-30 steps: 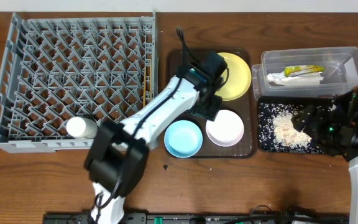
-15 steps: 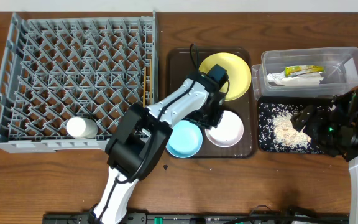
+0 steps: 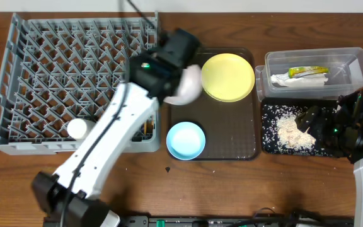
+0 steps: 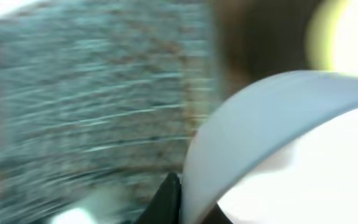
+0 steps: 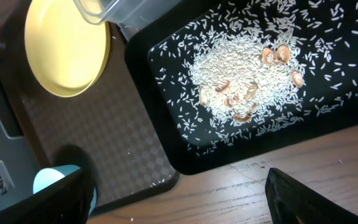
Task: Sort waste into correct bins and load items into the dishwasher
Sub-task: 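Place the white-pink bowl into the dish rack with the left gripper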
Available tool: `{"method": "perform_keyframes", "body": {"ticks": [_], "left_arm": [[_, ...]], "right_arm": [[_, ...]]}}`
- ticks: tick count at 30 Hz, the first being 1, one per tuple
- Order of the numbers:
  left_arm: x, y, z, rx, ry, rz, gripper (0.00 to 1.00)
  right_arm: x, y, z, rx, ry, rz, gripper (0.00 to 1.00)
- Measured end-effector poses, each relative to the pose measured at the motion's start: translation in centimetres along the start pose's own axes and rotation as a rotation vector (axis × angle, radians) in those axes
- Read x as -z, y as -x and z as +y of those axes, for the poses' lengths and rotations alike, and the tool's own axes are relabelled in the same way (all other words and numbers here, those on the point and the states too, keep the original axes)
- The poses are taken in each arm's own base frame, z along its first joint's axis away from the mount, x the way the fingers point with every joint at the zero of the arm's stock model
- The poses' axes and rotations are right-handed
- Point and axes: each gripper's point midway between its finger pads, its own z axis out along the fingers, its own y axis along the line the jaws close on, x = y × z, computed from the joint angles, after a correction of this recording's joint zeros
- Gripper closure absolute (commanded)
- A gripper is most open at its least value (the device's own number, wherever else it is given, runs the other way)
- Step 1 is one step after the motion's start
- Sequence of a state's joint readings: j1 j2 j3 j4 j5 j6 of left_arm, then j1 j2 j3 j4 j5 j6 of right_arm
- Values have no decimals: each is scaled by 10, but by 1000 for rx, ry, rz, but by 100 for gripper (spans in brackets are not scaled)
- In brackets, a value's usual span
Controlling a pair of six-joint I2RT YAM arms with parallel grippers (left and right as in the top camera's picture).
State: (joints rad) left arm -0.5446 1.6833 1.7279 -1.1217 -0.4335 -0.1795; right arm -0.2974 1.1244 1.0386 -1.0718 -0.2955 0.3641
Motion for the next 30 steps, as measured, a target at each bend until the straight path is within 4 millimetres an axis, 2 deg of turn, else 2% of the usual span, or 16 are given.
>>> {"method": "perform_keyframes", "body": {"ticks": [3,5,9,15,19,24,30], "left_arm": [[-5,0,57,6,274,-3,92],[-15,-4,81,-11,417,21,92],[-40,-17,113,-67,636,99,93],[-70,-24,144,-120,847,179,92],[-92,-25,154,-111,941,188,92],[-114,-24,148,-111,970,178,92],[-117,-22,142,-126,973,171,83]], "right_arm": [[0,1,0,1,1,-3,14],[0,1,0,1,1,-3,14],[0,1,0,1,1,-3,14],[0,1,0,2,2,-5,14],[0,1,0,2,2,-5,14],[0,1,0,2,2,-5,14],[0,1,1,2,2,-5,14]]}}
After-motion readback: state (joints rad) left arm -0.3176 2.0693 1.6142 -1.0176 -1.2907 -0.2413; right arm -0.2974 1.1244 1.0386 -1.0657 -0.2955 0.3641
